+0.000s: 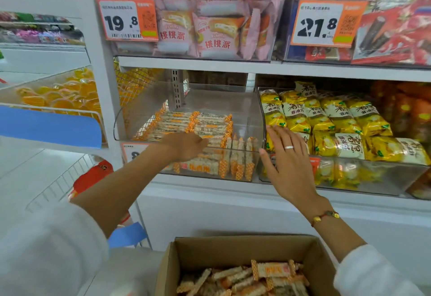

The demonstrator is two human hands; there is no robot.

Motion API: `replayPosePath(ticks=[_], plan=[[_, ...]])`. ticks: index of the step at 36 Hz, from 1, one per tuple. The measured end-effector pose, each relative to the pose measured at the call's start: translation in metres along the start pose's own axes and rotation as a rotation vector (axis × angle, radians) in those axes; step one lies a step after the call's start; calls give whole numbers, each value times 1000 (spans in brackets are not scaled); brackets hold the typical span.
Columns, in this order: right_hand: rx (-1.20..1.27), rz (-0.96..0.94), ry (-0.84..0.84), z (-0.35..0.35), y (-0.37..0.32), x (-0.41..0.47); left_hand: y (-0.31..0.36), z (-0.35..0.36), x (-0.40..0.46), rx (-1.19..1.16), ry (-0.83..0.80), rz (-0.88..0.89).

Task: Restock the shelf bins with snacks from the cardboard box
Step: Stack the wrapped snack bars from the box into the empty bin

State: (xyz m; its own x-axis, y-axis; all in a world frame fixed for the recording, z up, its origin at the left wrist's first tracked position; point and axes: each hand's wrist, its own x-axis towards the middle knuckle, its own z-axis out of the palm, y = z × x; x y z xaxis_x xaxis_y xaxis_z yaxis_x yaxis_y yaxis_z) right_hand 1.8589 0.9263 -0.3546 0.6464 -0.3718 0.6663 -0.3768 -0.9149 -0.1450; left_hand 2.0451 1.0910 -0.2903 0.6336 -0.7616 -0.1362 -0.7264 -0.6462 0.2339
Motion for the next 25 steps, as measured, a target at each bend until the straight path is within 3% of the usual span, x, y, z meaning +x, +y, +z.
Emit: replayPosePath(ticks=[4,7,11,15,20,25], plan=[[93,-66,76,-12,-13,-25,11,28,-34,-163,593,177],[166,-108,73,-12,-16,-61,26,64,-63,-373,740,248],[199,-52,-142,14,-2,-123,32,135,-87,-539,587,89],[129,39,-378,42,12,-182,14,221,-100,-528,349,-13],[70,19,-673,69,18,-232,-13,306,-111,-506,64,-164],[84,-46,-951,99,24,-259,-23,347,-102,-391,-105,-67]])
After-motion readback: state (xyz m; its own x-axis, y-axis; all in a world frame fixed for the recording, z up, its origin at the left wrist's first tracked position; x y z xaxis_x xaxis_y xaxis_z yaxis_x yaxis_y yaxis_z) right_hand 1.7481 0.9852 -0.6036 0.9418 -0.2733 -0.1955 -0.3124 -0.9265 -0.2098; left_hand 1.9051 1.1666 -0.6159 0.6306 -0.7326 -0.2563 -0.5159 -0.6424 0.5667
